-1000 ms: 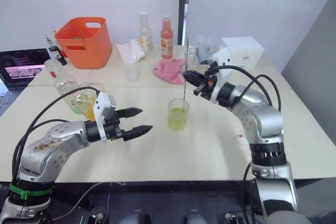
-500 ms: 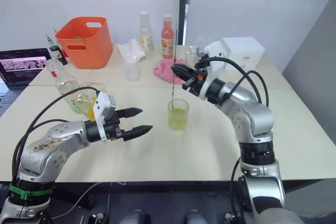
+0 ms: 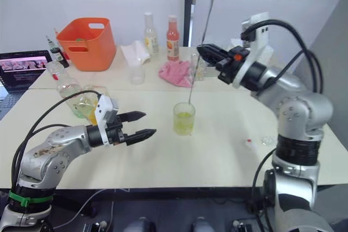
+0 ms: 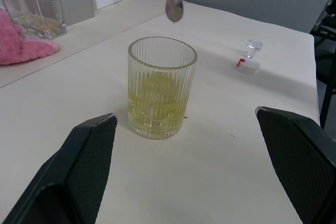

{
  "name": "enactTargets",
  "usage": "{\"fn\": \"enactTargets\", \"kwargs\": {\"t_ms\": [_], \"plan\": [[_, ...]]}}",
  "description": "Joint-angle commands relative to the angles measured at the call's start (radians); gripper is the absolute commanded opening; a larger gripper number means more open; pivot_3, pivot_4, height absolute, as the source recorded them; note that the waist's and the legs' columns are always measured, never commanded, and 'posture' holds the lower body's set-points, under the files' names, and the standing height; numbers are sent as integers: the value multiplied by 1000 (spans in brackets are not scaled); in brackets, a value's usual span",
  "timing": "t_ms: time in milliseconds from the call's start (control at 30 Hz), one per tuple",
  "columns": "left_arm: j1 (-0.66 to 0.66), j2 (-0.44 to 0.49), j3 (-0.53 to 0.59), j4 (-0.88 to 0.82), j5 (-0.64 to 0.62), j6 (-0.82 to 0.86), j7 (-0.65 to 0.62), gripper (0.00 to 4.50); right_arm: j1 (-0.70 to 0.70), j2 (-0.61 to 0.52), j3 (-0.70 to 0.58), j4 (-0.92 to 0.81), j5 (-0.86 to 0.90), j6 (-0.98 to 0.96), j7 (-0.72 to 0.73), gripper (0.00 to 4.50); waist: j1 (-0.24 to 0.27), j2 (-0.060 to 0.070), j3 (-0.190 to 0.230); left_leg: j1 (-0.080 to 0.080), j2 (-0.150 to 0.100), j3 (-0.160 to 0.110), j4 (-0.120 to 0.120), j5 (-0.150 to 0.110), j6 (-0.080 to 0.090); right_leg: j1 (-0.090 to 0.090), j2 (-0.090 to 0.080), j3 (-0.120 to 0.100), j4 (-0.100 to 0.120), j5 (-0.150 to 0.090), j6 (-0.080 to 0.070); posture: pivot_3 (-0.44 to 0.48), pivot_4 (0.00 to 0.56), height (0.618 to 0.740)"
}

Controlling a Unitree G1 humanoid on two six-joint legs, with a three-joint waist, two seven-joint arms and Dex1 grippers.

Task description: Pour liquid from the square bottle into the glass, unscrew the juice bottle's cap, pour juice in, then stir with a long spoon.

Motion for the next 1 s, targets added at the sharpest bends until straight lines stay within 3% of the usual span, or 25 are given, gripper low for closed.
{"fn": "enactTargets", "kwargs": {"t_ms": [33,200,400,600,1000], "plan": [[20,20,38,-25,-6,-43,-30,4469,-62,-88,-57,11,85,173,-35,0,-1,0,0,0,0,0,0,0,0,0,0,0,0,0,0,0,150,715],[97,43,80,-11,-11,-186,-162,4469,-116,-170,-37,96,102,412,-82,0,-8,0,0,0,1,2,-3,0,0,-1,0,0,-2,0,-1,0,150,715],[190,86,94,-15,-14,-264,-284,4469,-107,-174,-11,165,91,602,-152,0,-6,1,0,0,1,6,-2,0,0,-1,0,1,-2,0,-1,0,150,715],[221,145,52,-47,-33,-213,-349,4469,-31,-191,114,246,54,606,-210,0,-1,1,0,-1,1,6,-2,0,0,-1,0,0,-3,0,0,0,150,715],[190,136,33,-40,-23,-222,-342,4469,27,-81,290,418,-210,437,-163,0,-6,1,0,-1,1,6,-2,0,0,-1,1,0,-3,0,0,0,150,715]]}}
